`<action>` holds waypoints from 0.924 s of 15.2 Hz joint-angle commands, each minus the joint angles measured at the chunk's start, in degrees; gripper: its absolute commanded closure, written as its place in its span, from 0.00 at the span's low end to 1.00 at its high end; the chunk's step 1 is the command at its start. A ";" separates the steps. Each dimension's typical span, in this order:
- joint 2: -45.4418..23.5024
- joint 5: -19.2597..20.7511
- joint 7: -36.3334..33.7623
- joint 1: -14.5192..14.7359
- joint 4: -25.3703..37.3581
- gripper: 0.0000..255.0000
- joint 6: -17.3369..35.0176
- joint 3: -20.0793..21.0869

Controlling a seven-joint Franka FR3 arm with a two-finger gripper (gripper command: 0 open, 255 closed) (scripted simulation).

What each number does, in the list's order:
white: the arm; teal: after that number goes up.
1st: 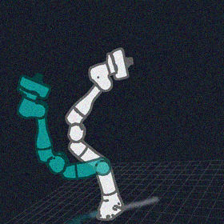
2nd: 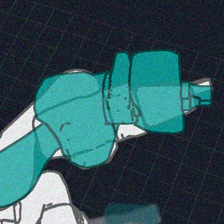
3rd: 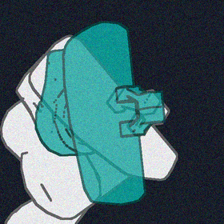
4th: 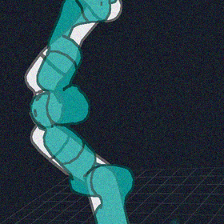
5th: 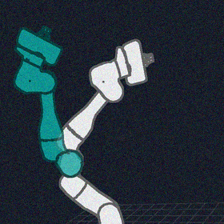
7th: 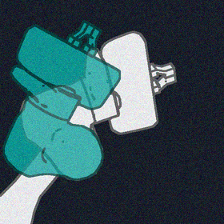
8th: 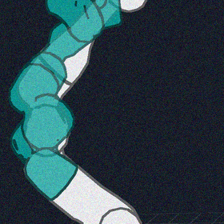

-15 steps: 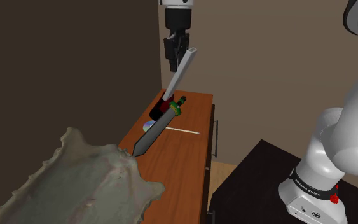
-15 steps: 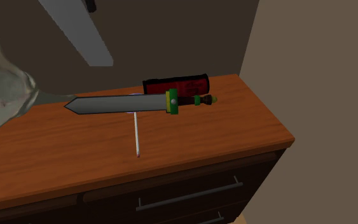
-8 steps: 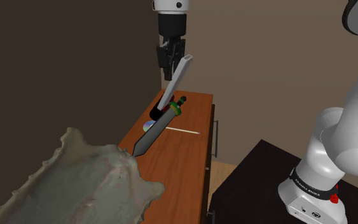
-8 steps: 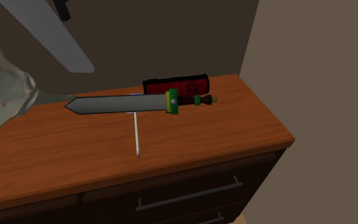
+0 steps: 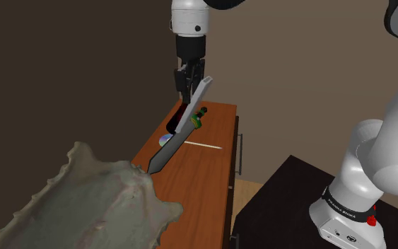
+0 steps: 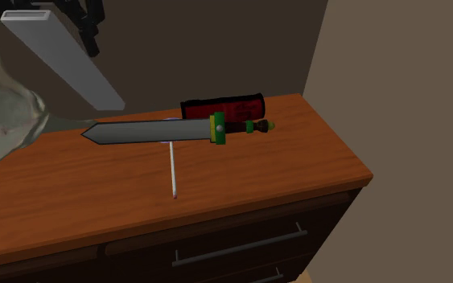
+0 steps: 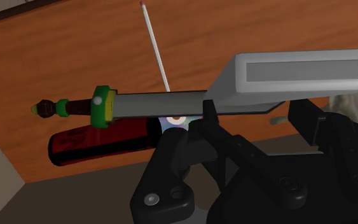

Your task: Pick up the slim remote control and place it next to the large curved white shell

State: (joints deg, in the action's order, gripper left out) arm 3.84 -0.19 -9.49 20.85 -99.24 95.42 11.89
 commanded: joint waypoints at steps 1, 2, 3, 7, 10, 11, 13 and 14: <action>0.42 -0.07 0.08 -0.02 -2.15 1.00 1.79 -0.04; 0.49 -0.09 0.09 -0.02 -3.01 1.00 2.57 -0.04; 0.56 -0.10 0.09 -0.02 -3.85 1.00 3.35 -0.04; 0.68 -0.13 0.09 -0.01 -7.07 1.00 6.45 -0.03; 0.63 -0.13 0.07 0.01 -9.33 1.00 8.76 -0.01; 0.59 -0.12 0.06 0.01 -10.05 1.00 9.52 0.00; 0.47 -0.10 0.03 0.03 -11.46 1.00 11.05 0.02; 0.39 -0.08 0.01 0.03 -12.14 1.00 11.81 0.03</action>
State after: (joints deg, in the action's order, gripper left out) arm 4.27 -0.28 -9.45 20.86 -110.66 106.40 11.90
